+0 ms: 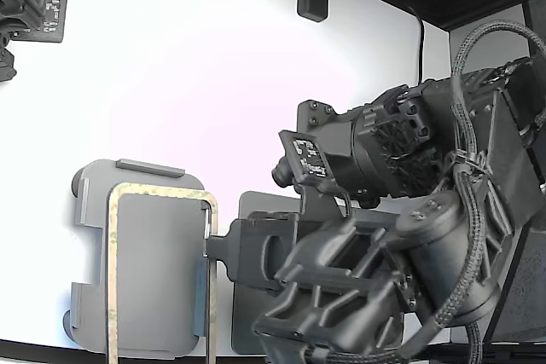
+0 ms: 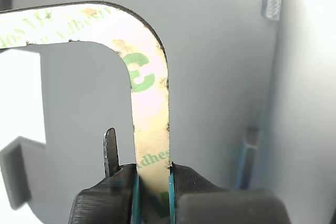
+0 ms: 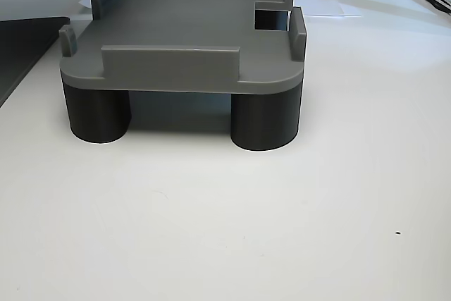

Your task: Move top rectangular frame to the holder.

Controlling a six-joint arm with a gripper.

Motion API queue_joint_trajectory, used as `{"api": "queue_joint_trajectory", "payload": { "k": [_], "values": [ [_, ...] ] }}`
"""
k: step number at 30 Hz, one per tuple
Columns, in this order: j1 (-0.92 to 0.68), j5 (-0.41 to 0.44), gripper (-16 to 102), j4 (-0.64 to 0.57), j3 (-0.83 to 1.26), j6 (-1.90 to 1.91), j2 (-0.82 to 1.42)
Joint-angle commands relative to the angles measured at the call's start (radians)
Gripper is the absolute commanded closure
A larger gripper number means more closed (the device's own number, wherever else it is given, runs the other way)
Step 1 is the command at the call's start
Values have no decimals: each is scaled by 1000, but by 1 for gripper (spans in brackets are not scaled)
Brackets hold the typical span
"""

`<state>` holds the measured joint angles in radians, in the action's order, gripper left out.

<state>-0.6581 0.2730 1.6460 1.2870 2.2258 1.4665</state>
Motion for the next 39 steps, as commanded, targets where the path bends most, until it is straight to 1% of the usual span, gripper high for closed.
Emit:
{"api": "queue_joint_trajectory", "payload": {
  "k": [1, 9, 15, 22, 39],
  "values": [
    [41, -29, 97, 11, -38, 17, 8],
    [109, -98, 95, 11, -8, -29, 0],
    [129, -103, 96, 11, 29, -81, -31],
    [138, -114, 96, 9, -6, -94, -87],
    [135, -149, 96, 9, -3, -64, -103]
  ]
}}
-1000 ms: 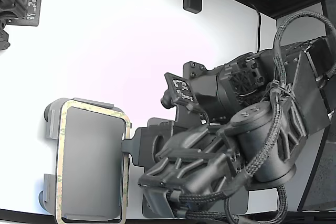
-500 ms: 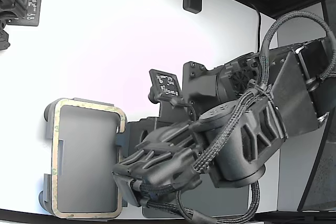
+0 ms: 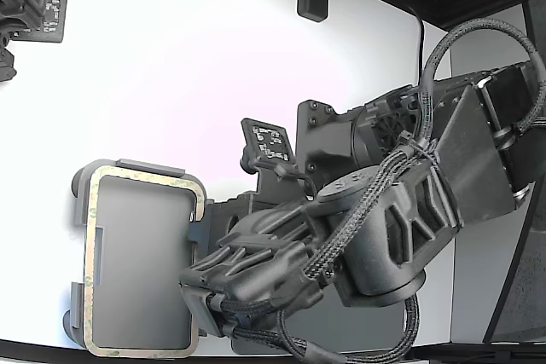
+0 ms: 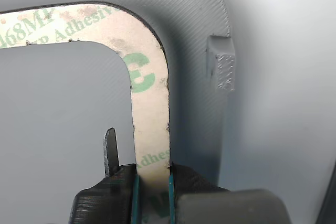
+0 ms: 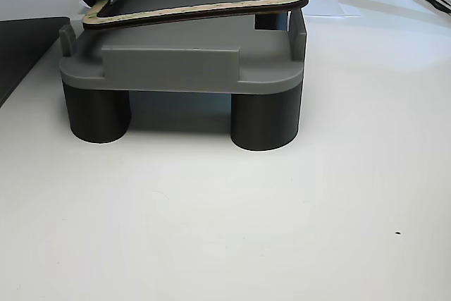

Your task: Move top rectangular frame to the holder.

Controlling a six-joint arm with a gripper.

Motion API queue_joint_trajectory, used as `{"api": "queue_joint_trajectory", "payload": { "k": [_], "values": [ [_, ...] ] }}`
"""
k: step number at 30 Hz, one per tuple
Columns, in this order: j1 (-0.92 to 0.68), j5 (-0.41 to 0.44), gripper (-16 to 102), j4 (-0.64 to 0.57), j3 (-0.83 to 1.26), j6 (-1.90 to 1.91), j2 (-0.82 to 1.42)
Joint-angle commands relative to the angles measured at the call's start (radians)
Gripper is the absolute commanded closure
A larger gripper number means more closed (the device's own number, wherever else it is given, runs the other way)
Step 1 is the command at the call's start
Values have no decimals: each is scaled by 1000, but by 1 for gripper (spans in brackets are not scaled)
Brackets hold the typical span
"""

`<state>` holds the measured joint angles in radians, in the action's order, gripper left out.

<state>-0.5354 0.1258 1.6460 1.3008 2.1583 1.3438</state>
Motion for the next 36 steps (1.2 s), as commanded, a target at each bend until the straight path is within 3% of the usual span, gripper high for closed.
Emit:
{"api": "queue_joint_trajectory", "payload": {
  "k": [1, 19, 30, 32, 33, 35, 36],
  "values": [
    [12, -2, 96, 9, -15, 3, 21],
    [18, -3, 96, 9, 11, 11, 28],
    [18, -9, 90, 9, 3, 8, 20],
    [18, -9, 78, 9, -3, 5, 18],
    [18, -8, 61, 9, -6, 2, 17],
    [18, -8, -8, 9, -6, -3, 17],
    [18, -6, -2, 9, -6, -5, 17]
  ]
}}
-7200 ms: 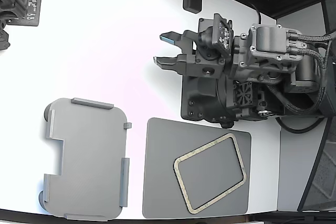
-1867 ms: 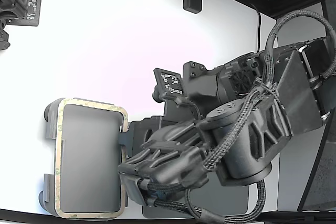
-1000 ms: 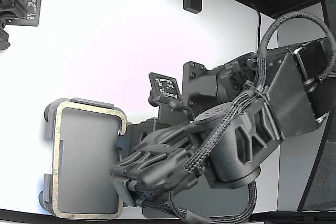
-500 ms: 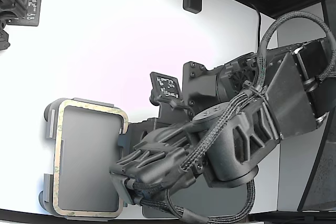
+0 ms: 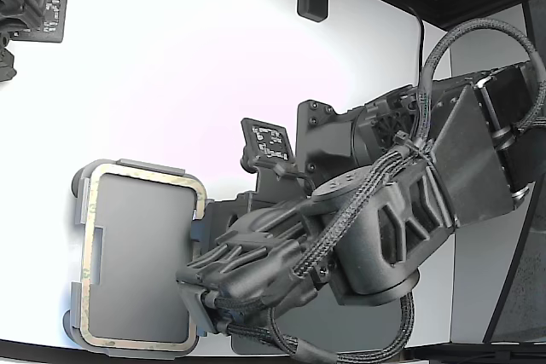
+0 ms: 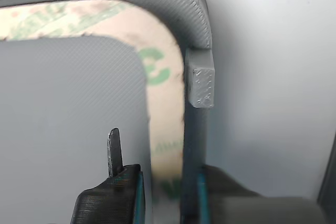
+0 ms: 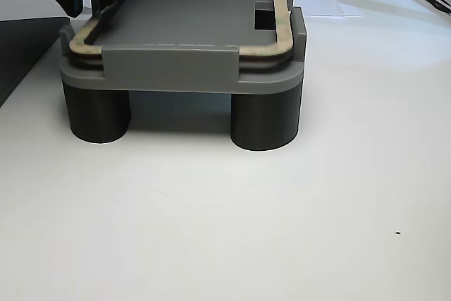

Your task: Move top rectangular frame to the holder.

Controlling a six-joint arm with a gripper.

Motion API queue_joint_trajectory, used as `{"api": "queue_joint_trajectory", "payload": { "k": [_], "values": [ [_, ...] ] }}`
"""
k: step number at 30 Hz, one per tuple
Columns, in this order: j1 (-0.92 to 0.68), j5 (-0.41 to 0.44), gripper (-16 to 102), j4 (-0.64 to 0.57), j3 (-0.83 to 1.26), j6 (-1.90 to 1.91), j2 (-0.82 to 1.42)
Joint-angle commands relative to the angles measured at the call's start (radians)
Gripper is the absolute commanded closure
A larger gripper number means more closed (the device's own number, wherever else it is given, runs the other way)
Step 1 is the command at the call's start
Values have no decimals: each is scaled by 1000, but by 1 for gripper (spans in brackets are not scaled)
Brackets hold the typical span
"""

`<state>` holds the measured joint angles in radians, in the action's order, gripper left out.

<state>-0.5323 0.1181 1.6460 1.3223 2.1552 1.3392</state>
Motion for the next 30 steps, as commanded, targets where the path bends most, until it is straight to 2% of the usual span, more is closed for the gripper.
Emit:
{"api": "queue_joint_trajectory", "payload": {
  "k": [1, 5, 7, 13, 15, 19, 21, 22, 25, 30],
  "values": [
    [15, 2, -14, 9, -29, -2, 21],
    [14, 14, -14, 9, -46, -5, 26],
    [8, 51, -14, 9, -80, -18, 32],
    [-23, 295, -14, -6, -224, -319, 101],
    [-23, 362, -14, -72, -155, -515, 189],
    [-2, 426, -14, -350, 176, -974, 468],
    [0, 485, -14, -394, 285, -1150, 578],
    [6, 483, -14, -414, 334, -1227, 640],
    [83, 383, -14, -486, 480, -1453, 839],
    [249, 224, -14, -526, 683, -1752, 1092]
  ]
}}
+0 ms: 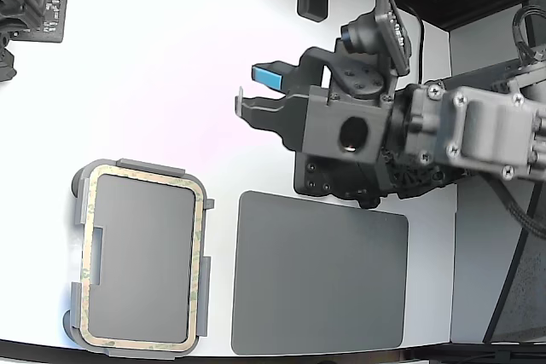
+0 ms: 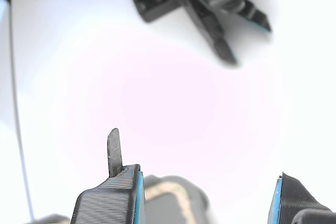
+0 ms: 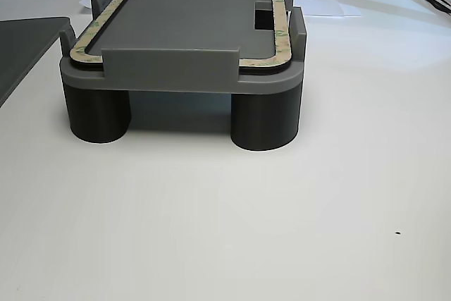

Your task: Move top rectangular frame to the holder.

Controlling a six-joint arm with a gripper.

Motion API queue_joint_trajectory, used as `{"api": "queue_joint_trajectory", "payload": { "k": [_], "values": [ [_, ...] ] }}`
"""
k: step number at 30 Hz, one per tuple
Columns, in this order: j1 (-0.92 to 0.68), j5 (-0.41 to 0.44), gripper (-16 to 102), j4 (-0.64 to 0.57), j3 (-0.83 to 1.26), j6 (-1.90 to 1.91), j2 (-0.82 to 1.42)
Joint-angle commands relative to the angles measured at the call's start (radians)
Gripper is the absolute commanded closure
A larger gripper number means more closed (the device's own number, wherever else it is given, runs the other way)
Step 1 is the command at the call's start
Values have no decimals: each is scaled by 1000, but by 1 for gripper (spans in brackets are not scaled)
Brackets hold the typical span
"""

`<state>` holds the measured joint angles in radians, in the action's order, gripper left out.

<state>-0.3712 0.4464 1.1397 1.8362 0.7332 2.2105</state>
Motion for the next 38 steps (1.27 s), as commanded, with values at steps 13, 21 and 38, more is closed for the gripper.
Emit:
{"api": "queue_joint_trajectory", "payload": {
  "k": [13, 21, 38],
  "values": [
    [353, -310, -14, -161, 672, -618, 695],
    [350, -299, -14, -166, 801, -607, 744],
    [350, -279, -14, -164, 801, -595, 744]
  ]
}}
